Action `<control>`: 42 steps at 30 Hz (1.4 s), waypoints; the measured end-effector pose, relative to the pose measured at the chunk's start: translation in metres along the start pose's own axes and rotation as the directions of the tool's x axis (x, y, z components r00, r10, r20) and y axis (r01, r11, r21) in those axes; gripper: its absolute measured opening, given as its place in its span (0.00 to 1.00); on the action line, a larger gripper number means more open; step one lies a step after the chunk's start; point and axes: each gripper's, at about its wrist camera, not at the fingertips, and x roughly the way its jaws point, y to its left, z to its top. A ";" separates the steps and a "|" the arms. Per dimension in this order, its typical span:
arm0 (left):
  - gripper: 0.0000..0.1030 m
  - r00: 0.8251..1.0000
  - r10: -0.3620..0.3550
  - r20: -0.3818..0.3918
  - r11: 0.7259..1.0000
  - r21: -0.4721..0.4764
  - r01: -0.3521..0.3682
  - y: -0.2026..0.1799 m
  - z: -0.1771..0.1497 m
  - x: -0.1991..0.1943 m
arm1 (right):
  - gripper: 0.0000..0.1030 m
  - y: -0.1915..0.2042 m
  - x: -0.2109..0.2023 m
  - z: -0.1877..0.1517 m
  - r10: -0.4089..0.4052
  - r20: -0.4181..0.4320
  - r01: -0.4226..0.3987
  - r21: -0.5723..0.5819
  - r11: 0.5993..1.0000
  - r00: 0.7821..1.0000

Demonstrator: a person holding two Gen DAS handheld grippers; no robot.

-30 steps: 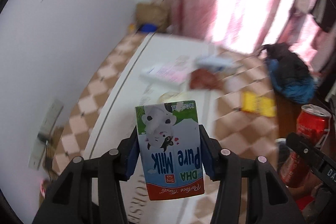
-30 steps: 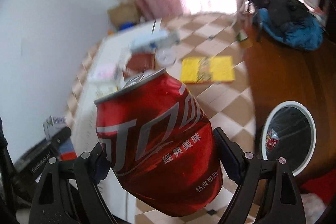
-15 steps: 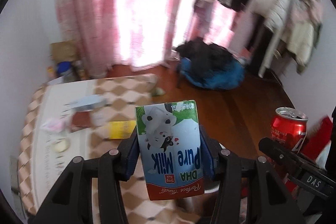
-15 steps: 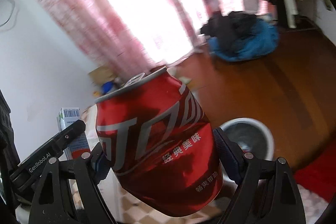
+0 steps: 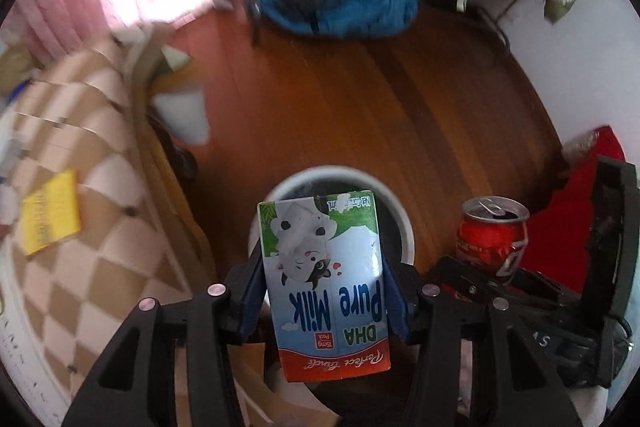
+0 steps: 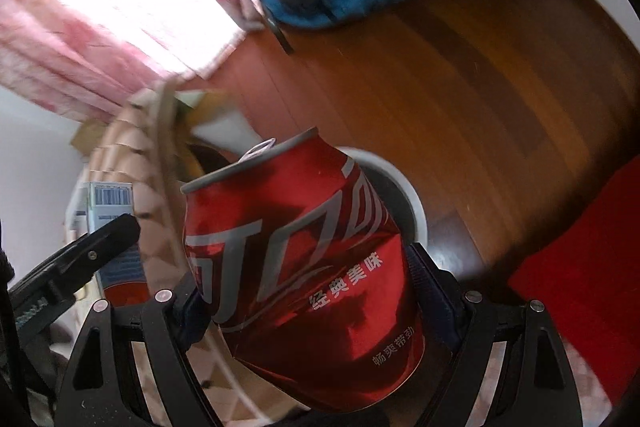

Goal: Collect trash
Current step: 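Carry the carton and can over the bin and release both, then grasp the pink box with the left gripper while the right grasps the yellow cigarette box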

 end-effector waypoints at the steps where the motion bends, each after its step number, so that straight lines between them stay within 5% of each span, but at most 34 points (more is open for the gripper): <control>1: 0.48 1.000 0.001 -0.021 1.000 -0.002 -0.001 0.000 0.000 0.008 | 0.85 -0.009 0.013 0.001 0.001 -0.024 -0.001 0.019 1.000 1.000; 7: 0.53 0.992 -0.035 -0.123 0.997 -0.070 0.026 0.011 0.007 0.046 | 0.85 -0.026 0.058 0.007 -0.024 -0.099 0.028 0.039 0.999 0.995; 8: 0.59 0.991 -0.032 -0.131 0.996 -0.083 0.021 0.014 0.006 0.049 | 0.85 -0.027 0.065 0.010 -0.027 -0.106 0.032 0.050 0.998 0.994; 10: 1.00 0.991 -0.008 -0.135 0.996 -0.093 -0.004 0.016 0.006 0.053 | 0.86 -0.036 0.082 0.014 -0.044 -0.135 0.054 0.067 0.996 0.990; 13: 1.00 0.991 0.045 -0.129 0.995 -0.086 -0.056 0.022 0.003 0.051 | 0.99 -0.044 0.097 0.014 -0.088 -0.167 0.102 0.077 0.992 0.982; 24: 1.00 0.976 0.207 -0.071 0.977 -0.033 -0.210 0.023 -0.020 0.048 | 1.00 -0.042 0.079 -0.015 -0.280 -0.151 0.284 0.007 0.959 0.948; 42: 1.00 0.976 0.215 0.036 0.977 -0.014 -0.215 -0.001 -0.040 -0.018 | 1.00 -0.012 -0.001 -0.038 -0.261 -0.049 0.261 -0.016 0.965 0.964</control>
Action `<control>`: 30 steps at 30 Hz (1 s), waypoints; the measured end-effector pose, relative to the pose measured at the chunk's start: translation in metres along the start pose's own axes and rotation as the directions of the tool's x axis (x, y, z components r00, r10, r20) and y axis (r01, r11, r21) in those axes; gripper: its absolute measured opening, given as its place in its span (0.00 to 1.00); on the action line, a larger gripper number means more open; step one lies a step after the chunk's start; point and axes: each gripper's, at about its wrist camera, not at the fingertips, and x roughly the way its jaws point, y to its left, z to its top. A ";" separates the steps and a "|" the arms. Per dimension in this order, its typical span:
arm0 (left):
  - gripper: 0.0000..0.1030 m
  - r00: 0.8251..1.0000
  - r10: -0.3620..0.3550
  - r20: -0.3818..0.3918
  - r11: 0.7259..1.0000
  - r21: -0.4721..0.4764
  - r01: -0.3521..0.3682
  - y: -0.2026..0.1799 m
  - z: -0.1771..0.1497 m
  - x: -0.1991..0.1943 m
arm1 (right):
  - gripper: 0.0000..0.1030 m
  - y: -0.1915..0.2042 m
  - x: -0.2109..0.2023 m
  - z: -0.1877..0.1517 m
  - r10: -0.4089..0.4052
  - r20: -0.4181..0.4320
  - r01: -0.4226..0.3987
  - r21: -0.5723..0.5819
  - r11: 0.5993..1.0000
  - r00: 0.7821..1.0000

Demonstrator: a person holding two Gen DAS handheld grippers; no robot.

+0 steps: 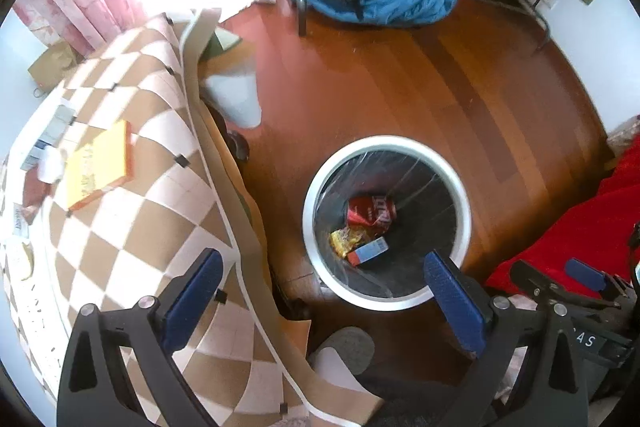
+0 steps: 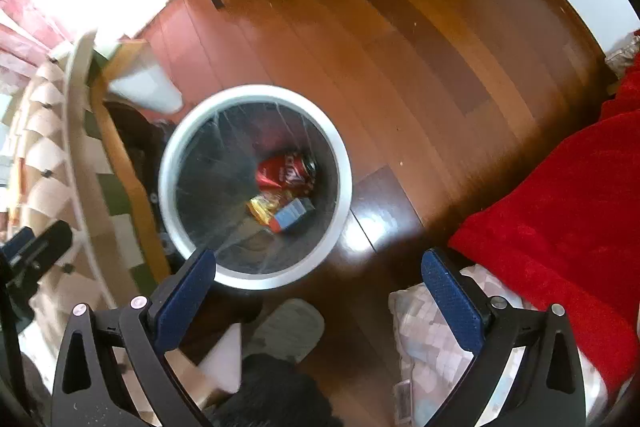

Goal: Collect trash
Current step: 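Grasp the pink box with the left gripper while the right grasps the yellow cigarette box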

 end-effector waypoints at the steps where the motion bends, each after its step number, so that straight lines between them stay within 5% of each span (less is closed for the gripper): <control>1: 1.00 1.000 -0.001 0.015 1.000 0.001 0.001 0.000 -0.001 -0.008 | 1.00 0.000 -0.008 -0.001 0.003 0.016 -0.003 -0.001 1.000 1.000; 10: 1.00 0.984 0.011 0.178 0.999 -0.037 -0.004 0.023 -0.002 -0.099 | 1.00 0.017 -0.105 -0.010 0.064 0.176 -0.063 -0.013 0.998 0.982; 13: 1.00 0.967 0.046 0.251 0.997 -0.077 -0.028 0.045 -0.001 -0.138 | 1.00 0.035 -0.141 -0.012 0.117 0.221 -0.109 -0.045 0.993 0.968; 17: 1.00 0.941 0.098 0.325 0.985 -0.166 -0.045 0.095 -0.006 -0.175 | 1.00 0.090 -0.178 -0.012 0.181 0.243 -0.141 -0.174 0.975 0.953; 20: 1.00 0.923 0.200 0.330 0.957 -0.266 -0.112 0.143 -0.017 -0.184 | 1.00 0.154 -0.186 -0.007 0.209 0.235 -0.129 -0.316 0.940 0.949; 26: 1.00 0.927 0.346 0.146 0.844 -0.480 -0.239 0.251 -0.055 -0.126 | 1.00 0.315 -0.120 -0.002 0.132 0.078 -0.052 -0.640 0.767 0.988; 30: 1.00 0.938 0.347 -0.010 0.760 -0.583 -0.287 0.314 -0.086 -0.064 | 1.00 0.406 -0.048 -0.001 -0.017 0.002 0.012 -0.805 0.593 1.000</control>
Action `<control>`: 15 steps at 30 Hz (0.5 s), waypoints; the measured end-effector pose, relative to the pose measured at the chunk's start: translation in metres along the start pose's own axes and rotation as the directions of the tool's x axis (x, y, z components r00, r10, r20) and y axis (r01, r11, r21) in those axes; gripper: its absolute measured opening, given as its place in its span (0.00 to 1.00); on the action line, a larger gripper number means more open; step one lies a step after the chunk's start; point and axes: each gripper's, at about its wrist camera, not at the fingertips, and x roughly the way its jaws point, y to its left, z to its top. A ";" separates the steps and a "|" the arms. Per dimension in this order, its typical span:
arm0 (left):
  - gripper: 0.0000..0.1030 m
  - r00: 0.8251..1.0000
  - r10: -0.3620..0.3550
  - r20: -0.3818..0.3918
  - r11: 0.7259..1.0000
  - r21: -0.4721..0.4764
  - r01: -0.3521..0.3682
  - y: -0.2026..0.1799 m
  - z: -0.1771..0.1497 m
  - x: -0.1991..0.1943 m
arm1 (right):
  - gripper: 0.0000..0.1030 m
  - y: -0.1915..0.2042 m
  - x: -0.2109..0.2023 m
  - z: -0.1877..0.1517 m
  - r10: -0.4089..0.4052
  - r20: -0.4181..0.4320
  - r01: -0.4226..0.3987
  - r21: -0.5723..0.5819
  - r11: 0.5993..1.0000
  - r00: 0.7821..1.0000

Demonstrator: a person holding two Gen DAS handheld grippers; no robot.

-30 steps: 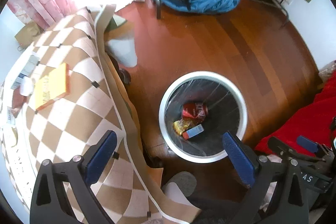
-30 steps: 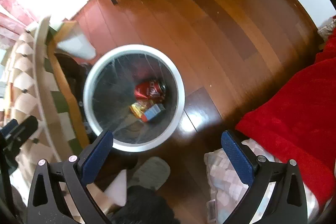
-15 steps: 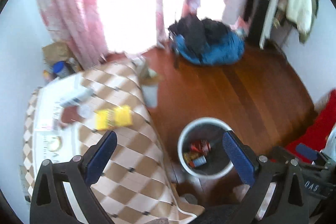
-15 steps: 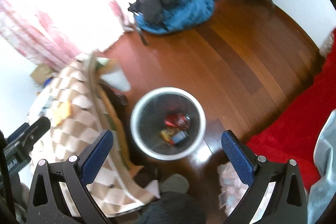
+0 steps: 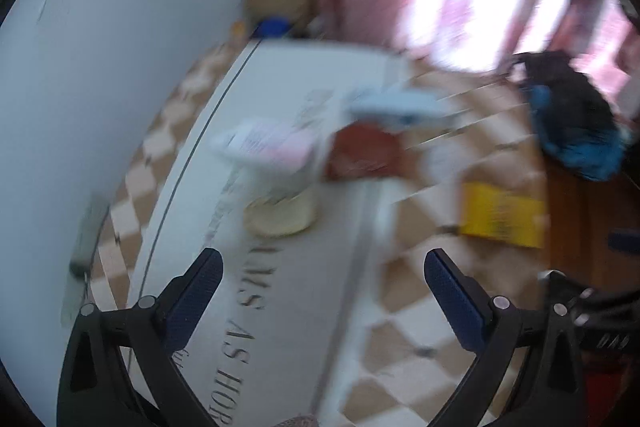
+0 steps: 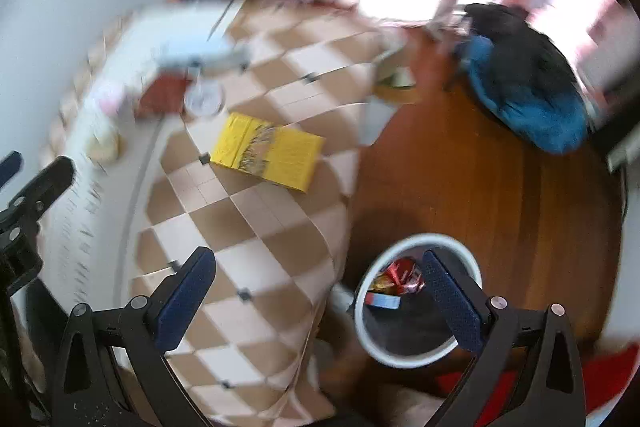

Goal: Collect trash
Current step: 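Grasp the pink box with the left gripper while the right grasps the yellow cigarette box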

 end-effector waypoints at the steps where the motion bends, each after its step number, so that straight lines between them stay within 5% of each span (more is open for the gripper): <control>1: 1.00 1.000 0.006 -0.019 1.000 -0.014 -0.006 0.007 -0.001 0.010 | 1.00 0.006 0.012 0.011 -0.017 -0.024 0.016 -0.032 0.999 1.000; 9: 1.00 0.997 -0.003 -0.079 0.996 -0.085 -0.004 0.044 0.004 0.058 | 1.00 0.053 0.096 0.072 -0.148 -0.142 0.086 -0.373 0.924 0.979; 12: 1.00 0.996 -0.035 -0.077 0.993 -0.111 0.026 0.056 0.007 0.060 | 0.79 0.045 0.094 0.085 -0.017 -0.170 -0.034 -0.291 0.956 0.985; 15: 1.00 0.992 -0.092 -0.083 0.982 -0.172 0.077 0.070 0.012 0.058 | 0.75 0.046 0.092 0.082 -0.009 -0.156 -0.025 -0.219 0.975 0.988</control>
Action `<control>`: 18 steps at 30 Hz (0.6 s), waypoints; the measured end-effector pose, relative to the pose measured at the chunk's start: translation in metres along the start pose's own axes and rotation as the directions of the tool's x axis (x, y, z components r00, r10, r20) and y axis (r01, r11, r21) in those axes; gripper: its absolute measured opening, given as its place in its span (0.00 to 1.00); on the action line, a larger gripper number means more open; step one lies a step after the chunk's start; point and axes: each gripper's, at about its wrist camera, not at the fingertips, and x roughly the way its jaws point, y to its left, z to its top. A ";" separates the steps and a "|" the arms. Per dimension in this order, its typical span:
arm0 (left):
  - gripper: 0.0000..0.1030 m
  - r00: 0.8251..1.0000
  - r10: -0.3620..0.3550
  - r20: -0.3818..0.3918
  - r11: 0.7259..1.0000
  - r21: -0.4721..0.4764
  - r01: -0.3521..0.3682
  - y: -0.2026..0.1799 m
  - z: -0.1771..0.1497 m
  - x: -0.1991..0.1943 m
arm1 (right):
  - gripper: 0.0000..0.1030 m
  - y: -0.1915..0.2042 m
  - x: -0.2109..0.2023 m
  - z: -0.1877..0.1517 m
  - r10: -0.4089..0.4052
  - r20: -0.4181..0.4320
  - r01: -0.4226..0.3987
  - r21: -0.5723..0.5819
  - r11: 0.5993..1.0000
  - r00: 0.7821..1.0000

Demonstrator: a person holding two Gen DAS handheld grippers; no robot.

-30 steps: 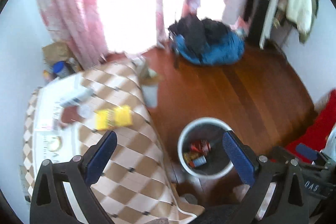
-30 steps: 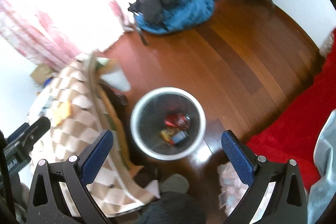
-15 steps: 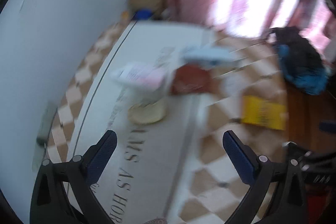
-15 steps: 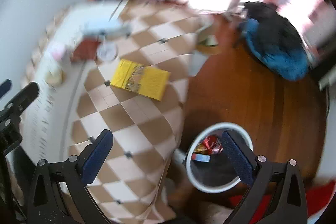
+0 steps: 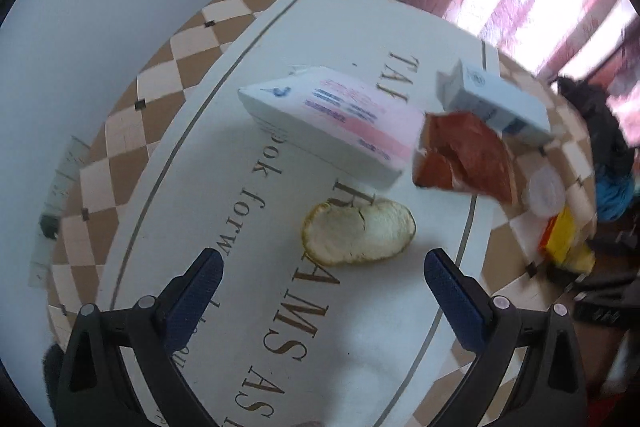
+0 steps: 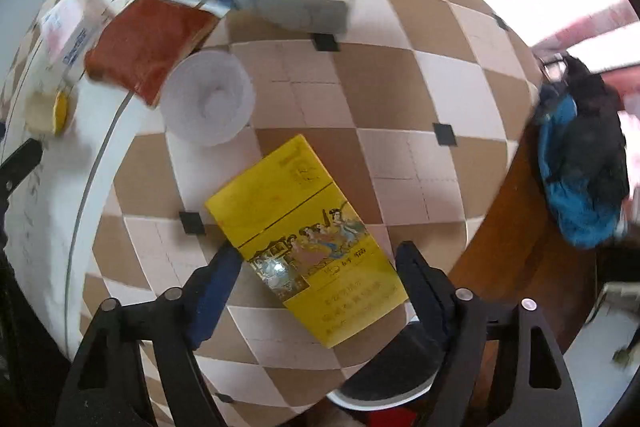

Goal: Collect trash
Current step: 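Grasp the pink box with the left gripper while the right grasps the yellow cigarette box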

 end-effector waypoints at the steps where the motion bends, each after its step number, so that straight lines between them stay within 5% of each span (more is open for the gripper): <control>1: 0.99 1.000 -0.027 -0.007 0.999 -0.019 0.027 0.003 0.006 -0.001 | 0.75 0.000 0.000 -0.002 0.005 0.002 -0.005 0.045 0.999 1.000; 5: 0.99 0.988 -0.151 -0.037 0.982 -0.120 0.145 0.020 0.028 -0.001 | 0.72 -0.013 -0.007 -0.008 0.042 0.070 -0.062 0.304 0.951 0.997; 8: 0.99 0.973 -0.222 -0.056 0.958 -0.198 0.207 0.027 0.050 0.005 | 0.71 -0.035 -0.017 -0.013 0.015 0.164 -0.098 0.511 0.854 0.986; 11: 0.99 0.960 -0.262 -0.097 0.937 -0.264 0.229 0.028 0.068 0.019 | 0.74 -0.048 -0.004 -0.008 0.114 0.161 -0.190 0.605 0.773 0.980; 15: 0.99 0.940 -0.287 -0.183 0.924 -0.312 0.221 0.018 0.087 0.048 | 0.82 -0.050 0.003 0.003 0.125 0.161 -0.197 0.592 0.781 0.979; 18: 0.87 0.945 -0.252 -0.208 0.937 -0.296 0.185 0.006 0.091 0.056 | 0.82 -0.041 0.006 0.009 0.099 0.131 -0.156 0.550 0.821 0.986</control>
